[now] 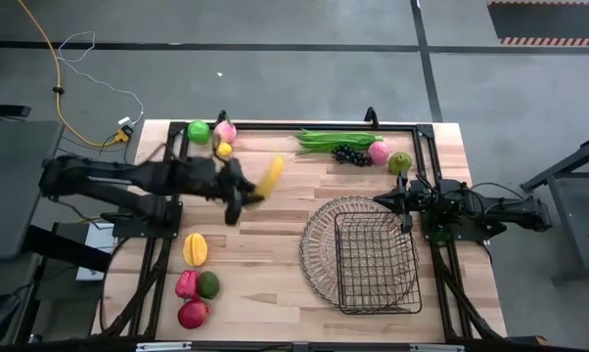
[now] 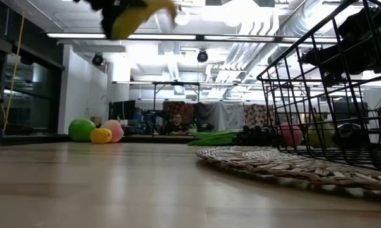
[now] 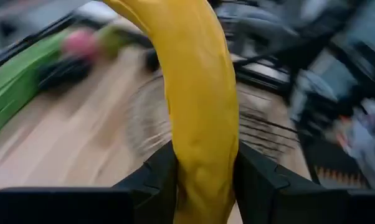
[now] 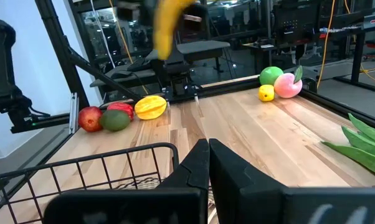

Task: Build produce basket
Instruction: Put the banana into the wire basket

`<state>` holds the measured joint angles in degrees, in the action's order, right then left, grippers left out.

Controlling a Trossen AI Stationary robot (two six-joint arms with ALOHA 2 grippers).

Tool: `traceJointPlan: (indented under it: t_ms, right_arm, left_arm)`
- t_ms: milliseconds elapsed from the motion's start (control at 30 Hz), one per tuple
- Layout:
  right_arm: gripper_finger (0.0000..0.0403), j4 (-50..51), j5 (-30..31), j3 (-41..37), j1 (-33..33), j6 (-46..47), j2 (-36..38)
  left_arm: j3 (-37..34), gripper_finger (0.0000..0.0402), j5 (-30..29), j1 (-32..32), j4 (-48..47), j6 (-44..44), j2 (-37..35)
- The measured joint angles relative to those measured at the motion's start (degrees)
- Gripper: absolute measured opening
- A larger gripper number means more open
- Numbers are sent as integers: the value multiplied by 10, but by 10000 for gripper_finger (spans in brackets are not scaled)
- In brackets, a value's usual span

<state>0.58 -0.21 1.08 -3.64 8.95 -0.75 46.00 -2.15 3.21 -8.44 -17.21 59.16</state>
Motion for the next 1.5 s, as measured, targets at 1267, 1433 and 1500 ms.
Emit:
traceJointPlan:
  t_ms: [1267, 1433, 1500]
  right_arm:
    - [0, 0, 0, 0, 0, 0, 0]
    - [0, 0, 0, 0, 0, 0, 0]
    - [0, 0, 0, 0, 0, 0, 0]
  left_arm:
    - [482, 113, 16, -108, 129, 807, 649]
    - [483, 113, -52, -118, 126, 884, 661]
    - [483, 113, -71, -122, 121, 900, 661]
